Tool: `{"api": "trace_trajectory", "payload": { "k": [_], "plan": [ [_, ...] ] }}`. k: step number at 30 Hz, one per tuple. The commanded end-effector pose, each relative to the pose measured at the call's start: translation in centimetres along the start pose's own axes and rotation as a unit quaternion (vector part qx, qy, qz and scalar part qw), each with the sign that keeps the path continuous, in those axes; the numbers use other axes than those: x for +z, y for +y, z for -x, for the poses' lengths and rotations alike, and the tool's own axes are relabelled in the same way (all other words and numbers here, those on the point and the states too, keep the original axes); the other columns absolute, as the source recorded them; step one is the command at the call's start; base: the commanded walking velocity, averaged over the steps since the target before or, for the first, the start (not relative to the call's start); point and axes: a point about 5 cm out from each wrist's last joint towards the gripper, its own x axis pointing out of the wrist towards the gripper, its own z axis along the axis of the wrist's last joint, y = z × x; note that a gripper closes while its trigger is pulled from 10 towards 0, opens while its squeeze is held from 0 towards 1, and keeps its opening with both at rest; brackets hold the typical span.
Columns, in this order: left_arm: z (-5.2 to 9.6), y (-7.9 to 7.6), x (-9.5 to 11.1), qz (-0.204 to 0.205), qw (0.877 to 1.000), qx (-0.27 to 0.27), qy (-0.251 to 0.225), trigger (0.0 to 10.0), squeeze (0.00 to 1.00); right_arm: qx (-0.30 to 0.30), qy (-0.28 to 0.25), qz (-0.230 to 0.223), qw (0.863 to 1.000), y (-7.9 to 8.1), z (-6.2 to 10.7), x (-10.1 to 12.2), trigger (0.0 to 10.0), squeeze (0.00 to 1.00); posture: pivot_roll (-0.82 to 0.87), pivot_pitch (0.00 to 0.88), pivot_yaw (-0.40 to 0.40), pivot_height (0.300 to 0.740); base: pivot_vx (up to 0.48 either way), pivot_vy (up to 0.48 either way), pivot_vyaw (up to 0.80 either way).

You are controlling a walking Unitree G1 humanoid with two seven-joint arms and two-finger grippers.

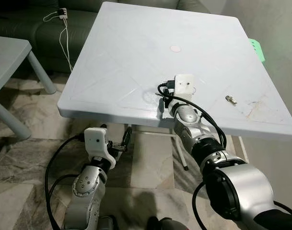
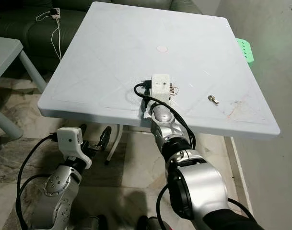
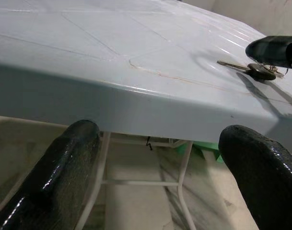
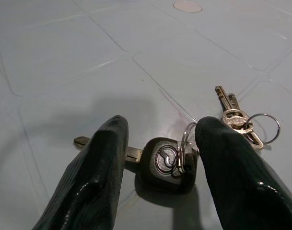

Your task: Hang keys on a hook

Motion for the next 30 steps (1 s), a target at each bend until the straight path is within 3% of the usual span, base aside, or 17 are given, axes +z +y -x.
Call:
{"api": "trace_trajectory", "payload": {
  "k": [1,7,8,9,10,11,12,13,14,30],
  "plan": [
    [0.2,-0.4,0.0,0.004,1.000,-0.001,0.001,10.0,0.00,-0.011,0.010,0.005,1.000,-0.4,-0.1,-0.2,10.0,0.00,0.09,0.190,-0.152,0.740,0.000,0.000,0.00],
    [0.3,-0.5,-0.1,0.005,1.000,-0.002,0.003,10.0,0.00,-0.019,0.023,0.009,1.000,-0.3,0.0,-0.6,9.6,0.00,0.10,0.187,-0.154,0.740,0.000,0.000,0.00],
    [0.3,-0.5,-0.1,0.006,1.000,-0.001,0.003,10.0,0.00,-0.017,0.029,0.008,0.999,-0.3,0.0,-0.7,8.7,0.00,0.10,0.187,-0.156,0.740,0.000,0.000,0.00],
    [0.3,-0.5,-0.1,0.006,1.000,-0.001,0.003,10.0,0.00,-0.019,0.028,0.010,0.999,-0.3,0.0,-0.7,5.6,0.00,0.10,0.188,-0.156,0.740,0.000,0.000,0.00],
    [0.3,-0.5,-0.1,0.006,1.000,-0.001,0.003,10.0,0.00,-0.019,0.028,0.010,0.999,-0.3,0.0,-0.7,5.6,0.00,0.10,0.188,-0.156,0.740,0.000,0.000,0.00],
    [0.4,-0.5,-0.1,0.006,1.000,-0.001,0.003,10.0,0.00,-0.021,0.028,0.011,0.999,-0.3,0.0,-0.7,4.8,0.00,0.10,0.187,-0.157,0.740,0.000,0.000,0.00],
    [0.4,-0.5,-0.2,0.006,1.000,-0.001,0.003,10.0,0.00,-0.021,0.030,0.012,0.999,-0.2,0.1,-0.8,9.4,0.00,0.10,0.186,-0.157,0.740,0.000,0.000,0.00],
    [0.4,-0.5,-0.2,0.006,1.000,0.000,0.004,10.0,0.00,-0.021,0.031,0.014,0.999,-0.1,0.1,-0.8,9.4,0.00,0.10,0.186,-0.157,0.740,0.000,0.000,0.00],
    [0.5,-0.5,-0.2,0.007,1.000,0.000,0.004,10.0,0.00,-0.020,0.032,0.013,0.999,-0.1,0.1,-0.9,10.0,0.00,0.10,0.185,-0.158,0.740,0.000,0.000,0.00],
    [0.9,-0.6,-0.3,0.011,1.000,0.008,0.006,10.0,0.00,-0.007,0.036,0.000,0.999,1.3,0.2,-0.7,10.0,0.00,0.11,0.193,-0.165,0.740,0.000,0.000,0.00]
  ]
}}
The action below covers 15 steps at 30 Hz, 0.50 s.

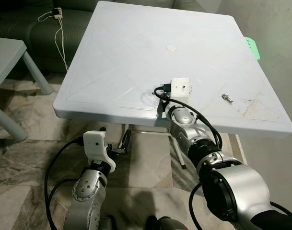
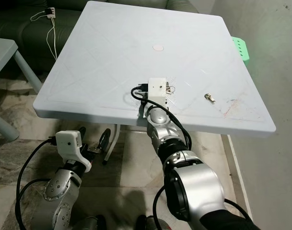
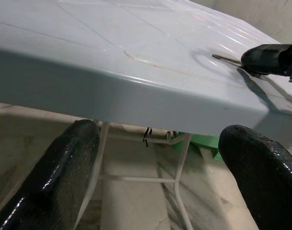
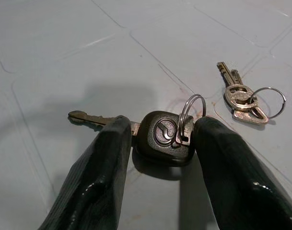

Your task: Hang keys on a hook

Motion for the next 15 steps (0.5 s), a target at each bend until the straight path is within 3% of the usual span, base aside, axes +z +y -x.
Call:
{"api": "trace_trajectory", "payload": {
  "k": [1,15],
  "plan": [
    [0.23,-0.45,-0.07,0.002,1.000,-0.005,0.004,10.0,0.00,-0.004,0.009,-0.001,1.000,0.08,-0.05,0.00,10.0,0.00,0.11,0.193,-0.165,0.740,0.000,0.000,0.00],
    [0.33,-0.59,-0.10,0.005,1.000,-0.004,0.005,10.0,0.00,-0.017,0.002,-0.015,1.000,0.19,-0.21,0.95,10.0,0.00,0.11,0.202,-0.163,0.740,0.000,0.000,0.00]
  ]
}}
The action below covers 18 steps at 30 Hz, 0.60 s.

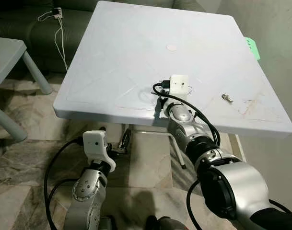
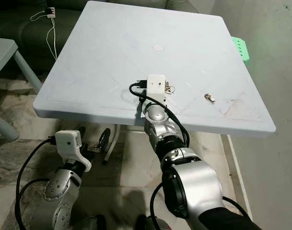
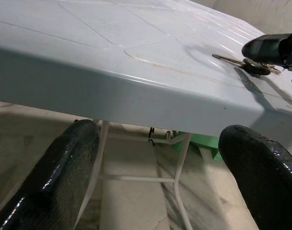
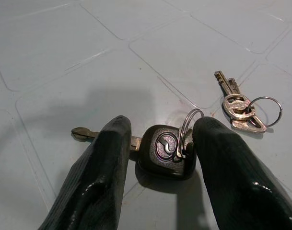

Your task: Hang keys on a hook

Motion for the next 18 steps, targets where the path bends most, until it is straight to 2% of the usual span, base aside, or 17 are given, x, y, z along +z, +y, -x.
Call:
{"api": "trace_trajectory", "payload": {
  "k": [1,3,4,5,6,8,9,13,14,18],
  "plan": [
    [0.25,-0.51,-0.11,0.003,1.000,-0.005,0.004,10.0,0.00,-0.009,0.006,-0.004,1.000,-0.12,-0.08,0.13,8.0,0.00,0.12,0.202,-0.163,0.740,0.000,0.000,0.00],
    [0.26,-0.50,-0.10,0.003,1.000,-0.004,0.005,10.0,0.00,-0.011,0.009,-0.004,1.000,-0.10,-0.08,0.10,7.6,0.00,0.12,0.204,-0.164,0.740,0.000,0.000,0.00],
    [0.27,-0.49,-0.10,0.003,1.000,-0.004,0.005,10.0,0.00,-0.012,0.010,-0.004,1.000,-0.09,-0.08,0.08,5.1,0.00,0.12,0.204,-0.164,0.740,0.000,0.000,0.00],
    [0.29,-0.50,-0.10,0.004,1.000,-0.003,0.005,10.0,0.00,-0.013,0.010,-0.005,1.000,-0.11,-0.08,0.05,3.5,0.00,0.12,0.205,-0.165,0.740,0.000,0.000,0.00],
    [0.30,-0.50,-0.10,0.004,1.000,-0.003,0.005,10.0,0.00,-0.015,0.011,-0.005,1.000,-0.12,-0.08,0.03,0.7,0.00,0.12,0.206,-0.166,0.740,0.000,0.000,0.00],
    [0.31,-0.50,-0.10,0.004,1.000,-0.002,0.005,10.0,0.00,-0.019,0.013,-0.003,1.000,-0.16,-0.07,-0.01,0.7,0.00,0.12,0.206,-0.166,0.740,0.000,0.000,0.00],
    [0.33,-0.50,-0.11,0.004,1.000,-0.002,0.005,10.0,0.00,-0.019,0.016,-0.007,1.000,-0.15,-0.07,-0.07,0.0,0.00,0.12,0.207,-0.167,0.740,0.000,0.000,0.00],
    [0.45,-0.50,-0.15,0.006,1.000,0.000,0.005,10.0,0.00,-0.019,0.017,-0.014,1.000,-0.11,-0.06,-0.11,0.0,0.00,0.12,0.208,-0.170,0.740,0.000,0.000,0.00],
    [0.48,-0.48,-0.16,0.006,1.000,0.002,0.005,10.0,0.00,-0.018,0.020,-0.014,1.000,-0.08,-0.06,-0.17,1.1,0.00,0.12,0.208,-0.169,0.740,0.000,0.000,0.00],
    [0.48,-0.48,-0.14,0.007,1.000,0.003,0.005,10.0,0.00,-0.017,0.020,-0.015,1.000,-0.08,-0.06,-0.16,0.8,0.00,0.13,0.209,-0.171,0.740,0.000,0.000,0.00]
  ]
}}
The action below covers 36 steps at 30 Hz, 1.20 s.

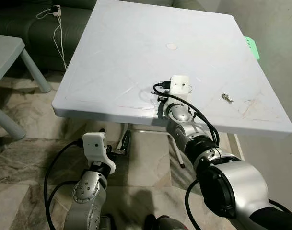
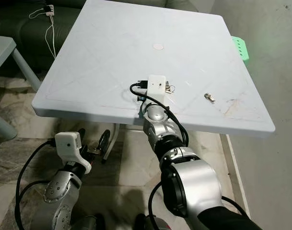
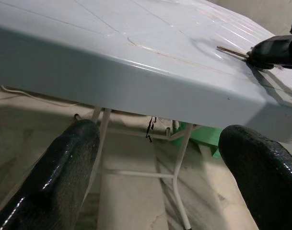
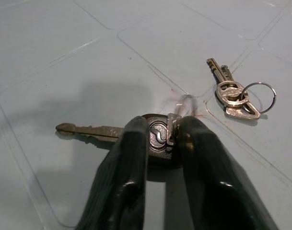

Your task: Hang keys on a hook

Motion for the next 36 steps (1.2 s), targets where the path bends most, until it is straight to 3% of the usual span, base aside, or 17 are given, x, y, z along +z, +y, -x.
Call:
{"api": "trace_trajectory", "payload": {
  "k": [1,2,3,10,26,27,28,30,31,33,36],
  "plan": [
    [0.2,-0.5,0.0,0.004,1.000,-0.002,0.001,10.0,0.00,-0.002,0.011,-0.001,1.000,-0.1,0.0,-0.1,1.1,0.00,0.13,0.209,-0.171,0.740,0.000,0.000,0.00],
    [0.2,-0.5,0.0,0.004,1.000,-0.002,0.001,10.0,0.00,-0.004,0.012,0.000,1.000,-0.1,0.0,-0.2,1.4,0.00,0.13,0.209,-0.171,0.740,0.000,0.000,0.00],
    [0.2,-0.4,0.0,0.004,1.000,-0.002,0.001,10.0,0.00,-0.005,0.013,-0.001,1.000,-0.1,0.0,-0.2,0.1,0.00,0.13,0.207,-0.171,0.740,0.000,0.000,0.00],
    [0.2,-0.7,-0.1,0.006,1.000,-0.003,0.001,10.0,0.00,-0.002,0.009,-0.027,1.000,-0.2,-0.1,0.0,0.0,0.00,0.13,0.207,-0.171,0.740,0.000,0.000,0.00],
    [0.3,-0.9,-0.3,0.015,1.000,-0.002,0.003,10.0,0.00,0.009,-0.014,-0.019,1.000,-1.5,-0.2,0.0,0.0,0.00,0.12,0.185,-0.170,0.740,0.000,0.000,0.00],
    [0.3,-1.0,-0.3,0.015,1.000,-0.003,0.003,10.0,0.00,0.014,-0.028,-0.007,0.999,-1.6,-0.2,0.2,3.5,0.00,0.12,0.185,-0.170,0.740,0.000,0.000,0.00],
    [0.3,-1.1,-0.4,0.015,1.000,-0.004,0.004,10.0,0.00,0.031,-0.072,0.028,0.997,-1.7,-0.1,0.7,10.0,0.00,0.12,0.180,-0.168,0.740,0.000,0.000,0.00],
    [0.2,-1.1,-0.3,0.016,1.000,-0.004,0.003,10.0,0.00,0.066,-0.089,0.018,0.994,-1.9,0.1,0.6,10.0,0.00,0.12,0.179,-0.169,0.740,0.000,0.000,0.00],
    [0.1,-1.1,-0.2,0.017,1.000,-0.004,0.001,10.0,0.00,0.107,-0.133,0.036,0.985,-2.0,0.5,0.8,10.0,0.00,0.12,0.174,-0.169,0.740,0.000,0.000,0.00],
    [0.0,-1.0,-0.1,0.017,1.000,-0.002,-0.001,10.0,0.00,0.142,-0.161,0.028,0.976,-2.4,0.9,0.7,10.0,0.00,0.11,0.172,-0.169,0.740,0.000,0.000,0.00],
    [-0.1,-0.8,0.1,0.024,1.000,0.000,-0.007,10.0,0.00,0.155,-0.176,0.017,0.972,-3.6,1.3,0.4,10.0,0.00,0.10,0.170,-0.168,0.740,0.000,0.000,0.00]
  ]
}}
